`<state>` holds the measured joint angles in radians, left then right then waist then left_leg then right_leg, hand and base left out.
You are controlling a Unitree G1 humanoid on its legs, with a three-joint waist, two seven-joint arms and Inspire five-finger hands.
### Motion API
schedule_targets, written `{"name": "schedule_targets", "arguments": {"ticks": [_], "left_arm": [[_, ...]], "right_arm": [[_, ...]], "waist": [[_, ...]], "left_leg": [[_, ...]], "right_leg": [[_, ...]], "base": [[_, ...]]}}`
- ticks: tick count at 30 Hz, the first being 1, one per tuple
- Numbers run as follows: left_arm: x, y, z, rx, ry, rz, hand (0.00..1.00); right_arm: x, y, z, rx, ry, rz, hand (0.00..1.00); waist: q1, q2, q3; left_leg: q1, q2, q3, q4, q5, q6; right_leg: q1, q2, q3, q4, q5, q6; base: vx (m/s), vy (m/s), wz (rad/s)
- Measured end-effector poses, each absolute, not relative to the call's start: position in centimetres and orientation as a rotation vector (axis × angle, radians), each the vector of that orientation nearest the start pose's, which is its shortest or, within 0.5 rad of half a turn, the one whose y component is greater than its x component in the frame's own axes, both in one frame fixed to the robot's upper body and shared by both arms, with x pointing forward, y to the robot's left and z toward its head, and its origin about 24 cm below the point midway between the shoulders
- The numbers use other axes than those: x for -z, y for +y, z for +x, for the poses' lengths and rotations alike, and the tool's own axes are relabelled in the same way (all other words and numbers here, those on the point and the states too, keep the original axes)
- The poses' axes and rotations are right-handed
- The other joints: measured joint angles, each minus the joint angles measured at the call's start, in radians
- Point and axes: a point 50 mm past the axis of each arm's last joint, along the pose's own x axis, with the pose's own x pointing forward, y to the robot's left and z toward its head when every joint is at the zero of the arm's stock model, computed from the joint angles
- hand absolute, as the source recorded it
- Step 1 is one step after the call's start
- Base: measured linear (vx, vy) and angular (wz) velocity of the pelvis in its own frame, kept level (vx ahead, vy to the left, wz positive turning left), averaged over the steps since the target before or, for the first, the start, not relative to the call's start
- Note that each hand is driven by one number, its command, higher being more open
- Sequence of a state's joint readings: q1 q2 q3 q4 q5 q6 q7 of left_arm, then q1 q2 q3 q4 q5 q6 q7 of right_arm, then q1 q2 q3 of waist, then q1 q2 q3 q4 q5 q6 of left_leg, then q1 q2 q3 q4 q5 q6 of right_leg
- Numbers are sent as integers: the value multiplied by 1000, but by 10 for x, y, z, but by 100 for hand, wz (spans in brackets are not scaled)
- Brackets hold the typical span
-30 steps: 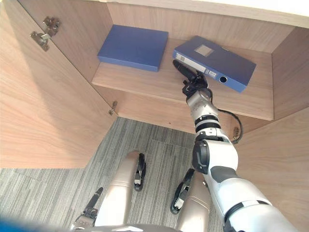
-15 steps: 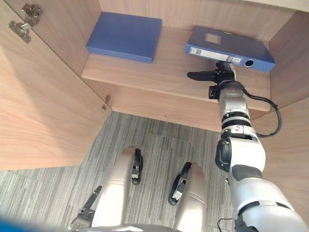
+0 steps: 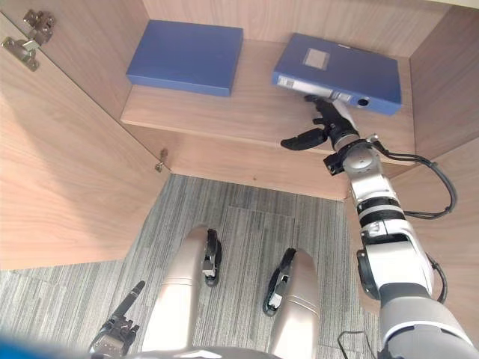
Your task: Walk over to the cabinet, pick up the folder, carry it to the office cabinet, place the folder inside the office cabinet, then close the office cabinet door
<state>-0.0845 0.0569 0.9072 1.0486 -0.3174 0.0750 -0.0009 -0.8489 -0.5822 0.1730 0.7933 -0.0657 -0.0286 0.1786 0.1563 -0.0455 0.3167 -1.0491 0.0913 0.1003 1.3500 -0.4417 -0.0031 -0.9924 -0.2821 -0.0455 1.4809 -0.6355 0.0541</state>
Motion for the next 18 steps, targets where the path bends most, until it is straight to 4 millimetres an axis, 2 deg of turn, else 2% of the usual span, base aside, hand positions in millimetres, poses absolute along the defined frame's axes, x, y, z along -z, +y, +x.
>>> {"name": "schedule_targets", "arguments": {"ticks": [1, 3, 5, 9, 18], "left_arm": [[146, 259, 114, -906, 810, -754, 100], [145, 259, 115, -894, 809, -745, 100], [145, 260, 114, -895, 807, -742, 100], [147, 262, 105, -913, 818, -733, 100], [143, 268, 104, -924, 794, -699, 100]], "right_arm": [[-154, -226, 385, -168, -5, -785, 100], [-147, -209, 380, -240, -29, -911, 100], [-142, -197, 373, -307, -52, -1001, 100], [-129, -178, 360, -428, -91, -1128, 100], [-128, -178, 355, -455, -104, -1230, 100]], "waist": [[-1, -1, 0], [-7, -3, 1], [-9, -12, 7], [-22, -12, 18], [-22, -11, 46]], "left_leg": [[4, 7, 4, 0, -2, 1], [9, 8, 8, -2, -2, 0], [22, 10, 21, -9, -3, -2], [58, 12, 25, -38, -3, -2], [107, 11, 30, -70, -2, 0]], "right_leg": [[1, 6, 3, -4, 5, -1], [2, 7, 7, -5, 6, 0], [3, 8, 18, -7, 7, 2], [40, 12, 13, -41, 17, 2], [91, 11, 7, -80, 22, 8]], "base": [[-5, -9, -14], [-3, -15, -9], [2, -28, -9], [19, -20, -5], [21, -6, 0]]}}
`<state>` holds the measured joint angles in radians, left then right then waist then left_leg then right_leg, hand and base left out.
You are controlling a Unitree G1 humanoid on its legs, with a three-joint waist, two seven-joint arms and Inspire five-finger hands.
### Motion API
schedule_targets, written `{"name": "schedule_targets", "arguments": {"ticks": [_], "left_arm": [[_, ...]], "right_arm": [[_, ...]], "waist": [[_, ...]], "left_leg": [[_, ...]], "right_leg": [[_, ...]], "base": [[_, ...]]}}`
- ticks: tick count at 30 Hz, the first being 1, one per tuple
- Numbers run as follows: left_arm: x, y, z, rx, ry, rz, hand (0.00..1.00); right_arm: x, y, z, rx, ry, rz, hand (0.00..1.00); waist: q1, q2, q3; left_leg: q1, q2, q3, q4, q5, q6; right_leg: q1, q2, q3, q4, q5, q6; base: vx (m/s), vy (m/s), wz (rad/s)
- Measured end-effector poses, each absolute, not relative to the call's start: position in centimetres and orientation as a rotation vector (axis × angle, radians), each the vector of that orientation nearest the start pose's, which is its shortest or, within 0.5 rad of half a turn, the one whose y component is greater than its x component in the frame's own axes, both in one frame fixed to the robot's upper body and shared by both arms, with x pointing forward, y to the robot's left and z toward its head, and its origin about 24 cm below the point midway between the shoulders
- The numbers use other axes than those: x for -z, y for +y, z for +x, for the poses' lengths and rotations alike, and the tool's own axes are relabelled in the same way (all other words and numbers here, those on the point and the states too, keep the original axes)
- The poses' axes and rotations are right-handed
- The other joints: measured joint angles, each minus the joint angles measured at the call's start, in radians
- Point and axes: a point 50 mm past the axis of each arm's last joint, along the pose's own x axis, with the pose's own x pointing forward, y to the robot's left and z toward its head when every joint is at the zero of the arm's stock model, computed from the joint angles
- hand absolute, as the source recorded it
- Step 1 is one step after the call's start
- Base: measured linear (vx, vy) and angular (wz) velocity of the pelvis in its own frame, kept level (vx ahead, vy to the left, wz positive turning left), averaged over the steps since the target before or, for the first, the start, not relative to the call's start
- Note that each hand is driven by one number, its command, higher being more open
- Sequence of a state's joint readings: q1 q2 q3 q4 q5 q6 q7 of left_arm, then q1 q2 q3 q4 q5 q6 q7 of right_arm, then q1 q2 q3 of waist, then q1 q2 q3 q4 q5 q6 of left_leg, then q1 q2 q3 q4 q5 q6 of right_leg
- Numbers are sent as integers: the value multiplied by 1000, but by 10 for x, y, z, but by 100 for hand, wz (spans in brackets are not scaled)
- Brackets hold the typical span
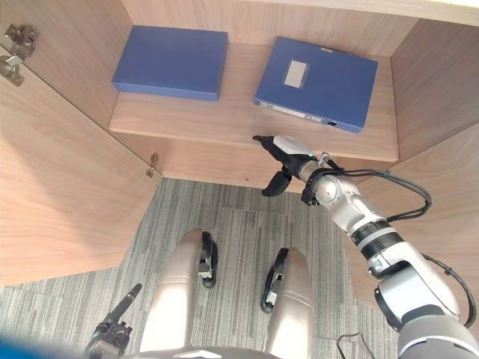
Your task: Walk over to the cabinet, pick up the folder, carry it to the office cabinet, place the folder inside the office cabinet, then close the office cabinet door
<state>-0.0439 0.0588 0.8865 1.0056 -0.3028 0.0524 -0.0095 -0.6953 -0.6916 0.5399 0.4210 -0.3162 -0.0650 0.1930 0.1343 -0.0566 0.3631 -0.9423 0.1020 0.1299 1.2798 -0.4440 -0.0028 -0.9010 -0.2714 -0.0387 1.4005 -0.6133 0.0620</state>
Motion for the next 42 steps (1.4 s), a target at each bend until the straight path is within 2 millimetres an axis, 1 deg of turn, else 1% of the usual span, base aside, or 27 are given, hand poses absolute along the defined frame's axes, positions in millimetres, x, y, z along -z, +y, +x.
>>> {"name": "schedule_targets", "arguments": {"ticks": [2, 4, 6, 7, 9, 11, 12, 14, 16, 17, 18, 19, 21, 23, 27, 32, 33, 35, 38, 39, 42], "left_arm": [[144, 267, 104, -917, 800, -691, 100], [144, 263, 107, -882, 817, -666, 100], [144, 257, 112, -829, 839, -626, 100], [145, 251, 113, -783, 854, -596, 100], [145, 245, 113, -741, 860, -565, 100], [143, 238, 113, -662, 852, -501, 100], [142, 234, 116, -621, 846, -476, 100], [140, 229, 120, -571, 829, -457, 100], [137, 225, 126, -535, 812, -448, 100], [135, 223, 130, -513, 802, -438, 100], [133, 224, 130, -502, 790, -425, 100], [132, 224, 130, -499, 781, -423, 100], [129, 223, 126, -480, 765, -407, 100], [128, 222, 122, -465, 764, -398, 100], [125, 219, 123, -419, 751, -383, 100], [115, 214, 126, -347, 711, -350, 100], [114, 214, 125, -345, 708, -349, 100], [113, 213, 124, -335, 702, -346, 100], [112, 211, 124, -322, 701, -354, 100], [111, 210, 124, -317, 696, -364, 100], [109, 209, 125, -301, 688, -362, 100]], "right_arm": [[-126, -177, 354, -459, -100, -1241, 100], [-126, -176, 354, -463, -100, -1271, 100], [-122, -172, 352, -491, -91, -1291, 100], [-118, -169, 350, -529, -79, -1319, 100], [-113, -166, 347, -576, -59, -1336, 100], [-104, -165, 340, -612, -39, -1342, 100], [-104, -165, 340, -610, -45, -1355, 100], [-112, -167, 341, -568, -82, -1374, 100], [-127, -171, 345, -485, -135, -1373, 100], [-140, -178, 348, -410, -171, -1351, 100], [-151, -184, 350, -337, -205, -1331, 100], [-157, -187, 351, -302, -221, -1322, 100], [-172, -201, 353, -190, -250, -1289, 100], [-178, -208, 353, -141, -251, -1276, 100], [-180, -214, 354, -110, -236, -1276, 100], [-178, -218, 355, -102, -219, -1271, 100], [-178, -219, 356, -100, -216, -1270, 100], [-177, -226, 357, -86, -191, -1277, 100], [-177, -243, 357, -55, -136, -1306, 100], [-181, -252, 358, -33, -117, -1323, 100], [-189, -267, 360, 14, -81, -1338, 100]], "waist": [[1, 3, 5], [2, 8, 10], [0, 10, 14], [1, 12, 16], [-2, 13, 17], [-4, 13, 17], [-4, 13, 17], [-3, 14, 17], [0, 16, 19], [3, 20, 21], [4, 25, 24], [4, 28, 26], [3, 41, 32], [1, 48, 31], [4, 63, 37], [13, 81, 47], [13, 81, 47], [16, 85, 48], [20, 94, 53], [20, 101, 57], [20, 108, 62]], "left_leg": [[17, 0, 2, -18, 1, 2], [40, 2, 3, -56, 15, 5], [75, 4, 11, -117, 38, 6], [115, 4, 22, -171, 55, 6], [152, 6, 28, -210, 60, 7], [192, 7, 27, -238, 61, 8], [203, 8, 27, -247, 61, 8], [213, 8, 31, -252, 60, 8], [217, 8, 37, -251, 60, 9], [220, 8, 41, -249, 60, 10], [221, 8, 42, -245, 58, 13], [221, 9, 42, -244, 57, 14], [216, 12, 42, -229, 52, 21], [196, 16, 39, -209, 46, 25], [134, 24, 33, -153, 37, 37], [90, 24, 37, -106, 31, 48], [84, 24, 39, -101, 30, 49], [62, 24, 42, -84, 29, 52], [34, 24, 44, -65, 28, 55], [17, 25, 45, -54, 27, 58], [-12, 27, 48, -38, 26, 62]], "right_leg": [[16, 1, -3, -17, 4, 1], [38, 7, -12, -59, 23, 2], [69, 15, -19, -121, 52, 4], [102, 22, -20, -174, 75, 8], [137, 26, -21, -218, 90, 8], [184, 26, -36, -256, 95, 8], [198, 26, -40, -269, 97, 8], [207, 22, -44, -273, 98, 9], [208, 17, -47, -270, 98, 10], [208, 13, -49, -267, 98, 10], [208, 12, -49, -263, 97, 10], [208, 12, -49, -262, 97, 10], [205, 12, -51, -252, 97, 11], [187, 12, -51, -239, 95, 13], [134, 12, -48, -196, 95, 14], [86, 5, -33, -151, 93, 17], [78, 4, -30, -145, 93, 17], [54, 1, -22, -127, 93, 19], [24, -3, -16, -108, 93, 20], [6, -4, -11, -98, 94, 21], [-26, -3, -4, -83, 95, 24]], "base": [[8, -14, -2], [27, -20, -6], [48, -6, -11], [84, 5, -15], [95, 15, -14], [106, 24, -3], [88, 18, 1], [63, 19, -1], [22, 9, 0], [3, 14, -4], [-12, 17, -4], [-22, 14, -4], [-40, 23, -3], [-46, 34, -1], [-29, 40, 0], [-14, 22, 0], [-33, 21, -1], [0, 0, 0], [0, 0, 0], [0, 0, 0], [0, 0, 0]]}}
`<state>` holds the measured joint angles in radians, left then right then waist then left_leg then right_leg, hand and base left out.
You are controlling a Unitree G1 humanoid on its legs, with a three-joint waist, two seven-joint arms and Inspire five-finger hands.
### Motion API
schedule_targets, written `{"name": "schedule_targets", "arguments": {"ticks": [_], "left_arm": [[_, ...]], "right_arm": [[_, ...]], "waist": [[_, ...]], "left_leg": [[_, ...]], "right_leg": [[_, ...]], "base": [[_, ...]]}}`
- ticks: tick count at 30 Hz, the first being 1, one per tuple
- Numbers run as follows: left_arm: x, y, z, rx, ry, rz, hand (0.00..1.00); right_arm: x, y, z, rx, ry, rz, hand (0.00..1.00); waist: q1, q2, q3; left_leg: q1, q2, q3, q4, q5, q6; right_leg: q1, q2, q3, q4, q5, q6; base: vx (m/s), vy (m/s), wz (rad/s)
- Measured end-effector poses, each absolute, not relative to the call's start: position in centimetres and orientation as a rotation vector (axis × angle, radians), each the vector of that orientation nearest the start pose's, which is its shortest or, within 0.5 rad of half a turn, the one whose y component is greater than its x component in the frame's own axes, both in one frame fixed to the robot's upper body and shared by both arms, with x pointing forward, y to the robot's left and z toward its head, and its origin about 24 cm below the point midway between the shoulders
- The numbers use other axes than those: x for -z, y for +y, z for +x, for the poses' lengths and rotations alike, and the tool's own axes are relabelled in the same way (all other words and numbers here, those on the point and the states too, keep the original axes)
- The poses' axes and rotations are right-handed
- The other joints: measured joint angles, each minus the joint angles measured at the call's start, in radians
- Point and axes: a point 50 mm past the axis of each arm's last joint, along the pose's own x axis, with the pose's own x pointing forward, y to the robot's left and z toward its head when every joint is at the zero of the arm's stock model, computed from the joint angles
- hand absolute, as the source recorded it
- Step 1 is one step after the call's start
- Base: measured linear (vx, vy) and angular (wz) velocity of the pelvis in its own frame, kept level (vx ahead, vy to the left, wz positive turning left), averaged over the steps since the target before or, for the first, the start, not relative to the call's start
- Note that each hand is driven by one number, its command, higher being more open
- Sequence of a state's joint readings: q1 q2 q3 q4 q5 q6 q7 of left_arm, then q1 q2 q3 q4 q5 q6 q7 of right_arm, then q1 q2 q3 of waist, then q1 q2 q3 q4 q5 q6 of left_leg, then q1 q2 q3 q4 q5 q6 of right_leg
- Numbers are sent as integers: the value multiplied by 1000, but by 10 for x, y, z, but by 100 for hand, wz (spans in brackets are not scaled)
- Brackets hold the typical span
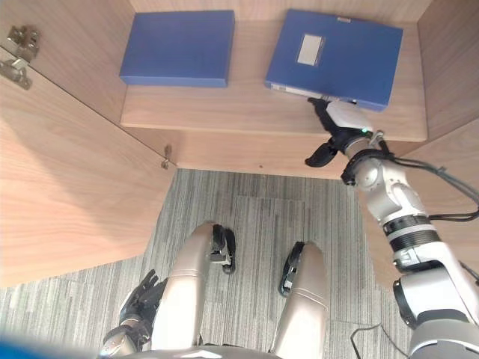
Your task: Walk over to the cabinet, pick up the folder, carry it to the office cabinet, place the folder inside the office cabinet, then close the office cabinet door
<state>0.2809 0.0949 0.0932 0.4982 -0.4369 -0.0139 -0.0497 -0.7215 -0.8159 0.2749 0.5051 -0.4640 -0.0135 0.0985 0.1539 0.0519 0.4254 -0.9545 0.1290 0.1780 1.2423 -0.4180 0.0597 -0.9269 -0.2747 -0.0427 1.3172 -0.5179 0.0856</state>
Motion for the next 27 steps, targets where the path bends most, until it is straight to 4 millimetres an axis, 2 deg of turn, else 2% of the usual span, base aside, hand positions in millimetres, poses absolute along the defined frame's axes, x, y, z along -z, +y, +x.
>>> {"name": "schedule_targets", "arguments": {"ticks": [4, 9, 12, 14, 21, 24, 27], "left_arm": [[107, 206, 126, -277, 681, -364, 100], [103, 203, 129, -252, 660, -361, 100], [101, 201, 129, -240, 650, -361, 100], [99, 198, 130, -224, 646, -356, 100], [96, 198, 129, -219, 635, -354, 100], [91, 198, 128, -208, 627, -345, 100], [82, 196, 127, -169, 607, -322, 100]], "right_arm": [[-209, -284, 363, 73, -79, -1320, 100], [-246, -305, 366, 187, -102, -1304, 100], [-270, -311, 364, 241, -142, -1317, 100], [-276, -312, 363, 254, -154, -1318, 100], [-274, -308, 366, 253, -162, -1322, 100], [-266, -299, 369, 228, -162, -1319, 100], [-248, -284, 369, 188, -170, -1347, 100]], "waist": [[-1, 15, 10], [4, 34, 19], [5, 41, 24], [5, 46, 26], [5, 46, 27], [5, 46, 27], [7, 45, 27]], "left_leg": [[-24, 2, 5, 16, -2, 5], [-69, 3, 14, 22, 4, 16], [-95, 3, 29, 26, 7, 22], [-98, 3, 35, 28, 6, 24], [-107, 7, 43, 33, 7, 25], [-101, 18, 50, 29, 7, 25], [-73, 28, 63, 4, 9, 27]], "right_leg": [[-29, 1, 11, 17, 1, 2], [-82, 1, 24, 25, 11, 12], [-120, 0, 42, 31, 19, 18], [-127, 0, 49, 34, 21, 21], [-143, 2, 58, 40, 27, 21], [-144, 14, 64, 32, 35, 23], [-129, 29, 69, 3, 49, 22]], "base": [[5, -1, -2], [0, 0, 0], [29, -4, -6], [26, -7, -5], [10, -21, -3], [23, -32, -13], [34, -36, -19]]}}
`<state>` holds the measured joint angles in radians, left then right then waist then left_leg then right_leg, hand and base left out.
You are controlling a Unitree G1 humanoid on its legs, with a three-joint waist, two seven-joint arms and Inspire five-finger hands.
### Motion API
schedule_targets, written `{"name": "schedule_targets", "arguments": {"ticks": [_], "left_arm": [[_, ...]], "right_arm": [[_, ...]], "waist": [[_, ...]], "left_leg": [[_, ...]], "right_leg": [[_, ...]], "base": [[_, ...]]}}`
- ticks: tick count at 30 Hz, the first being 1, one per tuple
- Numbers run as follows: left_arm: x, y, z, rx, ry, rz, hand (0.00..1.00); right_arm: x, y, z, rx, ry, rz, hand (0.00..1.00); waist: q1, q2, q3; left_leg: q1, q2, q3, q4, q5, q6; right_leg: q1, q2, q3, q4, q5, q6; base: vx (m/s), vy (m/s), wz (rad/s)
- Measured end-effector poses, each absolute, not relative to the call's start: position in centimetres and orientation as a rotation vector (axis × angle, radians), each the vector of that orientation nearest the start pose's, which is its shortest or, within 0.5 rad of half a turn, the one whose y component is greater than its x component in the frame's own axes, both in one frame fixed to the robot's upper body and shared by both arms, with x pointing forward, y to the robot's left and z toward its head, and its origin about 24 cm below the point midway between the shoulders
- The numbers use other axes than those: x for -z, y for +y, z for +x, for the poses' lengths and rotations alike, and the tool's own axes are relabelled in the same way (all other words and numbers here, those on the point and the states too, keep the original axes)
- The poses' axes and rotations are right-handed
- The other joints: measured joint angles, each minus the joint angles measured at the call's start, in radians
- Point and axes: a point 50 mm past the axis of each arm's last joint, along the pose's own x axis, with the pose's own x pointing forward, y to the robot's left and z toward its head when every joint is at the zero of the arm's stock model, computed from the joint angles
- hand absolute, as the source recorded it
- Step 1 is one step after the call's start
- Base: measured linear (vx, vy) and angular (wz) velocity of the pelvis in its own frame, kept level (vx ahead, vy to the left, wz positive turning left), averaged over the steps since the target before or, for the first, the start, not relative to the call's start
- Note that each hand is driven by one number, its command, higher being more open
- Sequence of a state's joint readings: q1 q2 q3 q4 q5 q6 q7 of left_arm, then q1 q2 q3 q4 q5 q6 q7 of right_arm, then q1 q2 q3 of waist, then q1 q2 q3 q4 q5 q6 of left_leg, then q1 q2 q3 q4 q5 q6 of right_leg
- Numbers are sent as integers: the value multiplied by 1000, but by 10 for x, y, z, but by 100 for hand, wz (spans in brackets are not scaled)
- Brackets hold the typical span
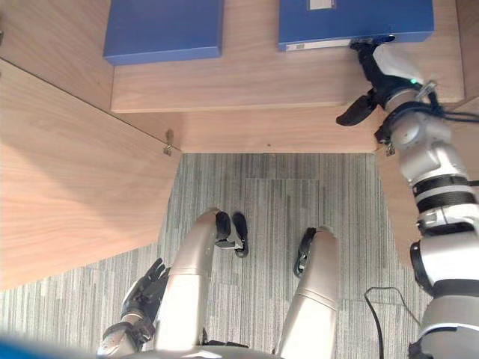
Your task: Walk over to the cabinet, pick up the folder, carry it to the office cabinet, place the folder inside the office cabinet, then close the office cabinet door
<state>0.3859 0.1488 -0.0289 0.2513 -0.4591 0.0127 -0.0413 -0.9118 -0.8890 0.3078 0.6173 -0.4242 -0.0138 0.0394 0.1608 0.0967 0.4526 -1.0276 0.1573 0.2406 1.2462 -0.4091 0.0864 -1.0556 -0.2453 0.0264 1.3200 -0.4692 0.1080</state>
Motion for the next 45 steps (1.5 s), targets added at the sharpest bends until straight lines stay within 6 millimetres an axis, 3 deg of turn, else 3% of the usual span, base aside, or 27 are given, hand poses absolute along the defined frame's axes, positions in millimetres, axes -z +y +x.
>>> {"name": "schedule_targets", "arguments": {"ticks": [6, 12, 15, 19, 22, 24, 28, 30, 32, 33, 36, 37, 39, 41, 44, 45], "left_arm": [[81, 195, 120, -178, 618, -321, 100], [83, 197, 116, -191, 630, -317, 100], [86, 202, 113, -208, 648, -305, 100], [100, 206, 101, -241, 716, -303, 100], [116, 208, 88, -263, 802, -301, 100], [129, 217, 75, -289, 883, -246, 100], [142, 223, 67, -316, 973, -192, 100], [146, 218, 69, -313, 994, -182, 100], [148, 213, 69, -315, 1004, -185, 100], [151, 208, 69, -312, 1017, -184, 100], [156, 201, 64, -341, 1049, -215, 100], [159, 201, 65, -366, 1063, -229, 100], [161, 207, 65, -387, 1090, -173, 100], [162, 205, 69, -380, 1102, -158, 100], [163, 207, 75, -409, 1097, -141, 100], [162, 208, 76, -422, 1094, -129, 100]], "right_arm": [[-201, -261, 364, -17, -106, -1462, 100], [-176, -241, 363, -171, -77, -1540, 100], [-160, -230, 362, -265, -57, -1577, 100], [-141, -220, 359, -319, -42, -1553, 100], [-105, -215, 348, -387, 19, -1497, 100], [-58, -210, 326, -446, 107, -1388, 100], [-1, -223, 294, -402, 311, -1133, 100], [31, -240, 278, -271, 487, -929, 100], [49, -245, 267, -208, 586, -816, 100], [64, -247, 254, -154, 656, -719, 100], [89, -240, 230, -85, 751, -541, 100], [107, -228, 210, -33, 813, -405, 100], [122, -213, 188, 19, 862, -274, 100], [140, -195, 155, 78, 959, -110, 100], [153, -183, 121, 172, 1036, 22, 100], [152, -183, 122, 205, 1025, 54, 100]], "waist": [[-15, -3, 0], [-36, -14, -5], [-38, -43, -29], [-46, -64, -74], [-46, -86, -150], [-46, -106, -230], [-54, -104, -314], [-49, -88, -325], [-47, -79, -330], [-40, -65, -338], [-37, -37, -357], [-41, -40, -364], [-47, -47, -370], [-64, -52, -372], [-80, -66, -368], [-83, -74, -365]], "left_leg": [[156, 13, 14, -122, 14, -19], [279, 16, 28, -220, 28, -28], [362, 16, 41, -273, 33, -36], [478, 15, 47, -374, 58, -51], [587, 15, 48, -518, 114, -68], [692, 21, 37, -679, 178, -95], [773, 21, -15, -826, 246, -128], [776, 5, -160, -811, 248, -130], [778, -15, -281, -795, 241, -142], [787, -29, -379, -786, 224, -166], [828, -51, -494, -815, 174, -173], [853, -62, -457, -841, 173, -164], [874, -71, -405, -866, 176, -160], [913, -91, -315, -911, 196, -129], [988, -99, -175, -955, 204, -116], [1005, -100, -131, -968, 205, -115]], "right_leg": [[154, 28, -21, -140, 32, -2], [274, 35, -45, -240, 55, -13], [348, 33, -56, -287, 59, -19], [468, 37, -90, -390, 85, -26], [592, 52, -141, -543, 134, -39], [725, 89, -196, -730, 201, -53], [873, 147, -262, -973, 296, -63], [945, 189, -268, -1081, 349, -69], [975, 204, -253, -1122, 375, -69], [984, 221, -224, -1146, 396, -68], [984, 235, -154, -1183, 433, -58], [978, 226, -98, -1209, 457, -49], [957, 215, -37, -1211, 474, -40], [927, 198, 64, -1210, 503, -22], [912, 197, 195, -1203, 531, -3], [902, 200, 235, -1201, 540, 0]], "base": [[74, -32, -16], [78, -37, -9], [75, -24, -9], [78, -20, -6], [117, -30, 0], [151, -67, 7], [136, -79, 28], [64, -40, 4], [22, 8, -30], [-17, 67, -50], [-61, 181, -83], [-96, 237, -92], [-85, 206, -107], [-58, 176, -125], [-86, 164, -132], [-88, 93, -117]]}}
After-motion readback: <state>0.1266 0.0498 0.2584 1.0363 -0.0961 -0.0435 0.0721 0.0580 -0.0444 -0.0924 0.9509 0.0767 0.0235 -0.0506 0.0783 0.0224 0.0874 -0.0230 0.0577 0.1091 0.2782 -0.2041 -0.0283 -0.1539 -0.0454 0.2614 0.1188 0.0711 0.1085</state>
